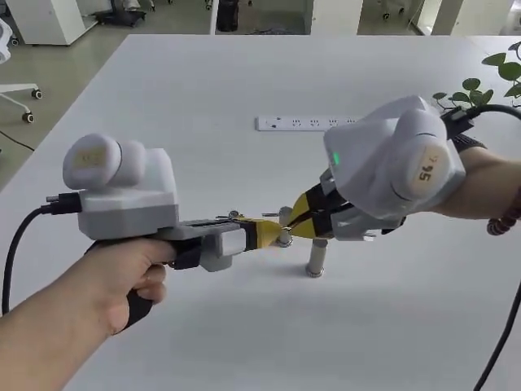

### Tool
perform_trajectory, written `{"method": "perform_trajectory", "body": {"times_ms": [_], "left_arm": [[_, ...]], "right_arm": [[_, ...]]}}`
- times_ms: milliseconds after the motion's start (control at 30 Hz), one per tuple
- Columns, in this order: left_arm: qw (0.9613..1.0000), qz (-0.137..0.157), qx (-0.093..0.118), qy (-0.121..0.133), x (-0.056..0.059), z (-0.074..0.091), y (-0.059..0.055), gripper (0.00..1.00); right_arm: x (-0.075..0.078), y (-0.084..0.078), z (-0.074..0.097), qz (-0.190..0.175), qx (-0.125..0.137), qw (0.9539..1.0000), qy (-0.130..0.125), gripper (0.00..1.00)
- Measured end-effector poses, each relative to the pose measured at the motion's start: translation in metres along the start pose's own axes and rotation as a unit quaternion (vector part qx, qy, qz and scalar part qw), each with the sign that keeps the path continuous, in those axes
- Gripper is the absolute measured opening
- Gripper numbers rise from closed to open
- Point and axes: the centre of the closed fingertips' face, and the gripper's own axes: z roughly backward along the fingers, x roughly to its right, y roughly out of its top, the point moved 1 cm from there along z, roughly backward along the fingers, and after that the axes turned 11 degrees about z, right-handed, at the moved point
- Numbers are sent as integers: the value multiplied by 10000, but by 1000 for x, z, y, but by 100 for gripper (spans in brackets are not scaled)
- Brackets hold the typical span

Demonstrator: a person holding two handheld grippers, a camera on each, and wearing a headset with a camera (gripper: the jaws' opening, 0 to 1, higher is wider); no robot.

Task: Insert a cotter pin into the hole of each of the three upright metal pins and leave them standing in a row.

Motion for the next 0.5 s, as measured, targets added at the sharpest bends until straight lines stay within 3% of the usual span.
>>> {"method": "perform_trajectory", "body": {"times_ms": [200,333,400,500], "left_arm": [[9991,-414,-78,20,1,0,-3,0],[9979,-633,-146,56,-1,1,-5,0],[9969,-755,-191,75,-3,2,-7,0],[9943,-1049,-203,34,-2,5,-8,0]], "right_arm": [[-3,0,-1,-172,69,9998,53,0],[-5,0,-1,-481,227,9985,127,0],[-4,-1,0,-708,284,9970,101,2],[-5,-3,3,-1227,558,9906,240,4]]}}
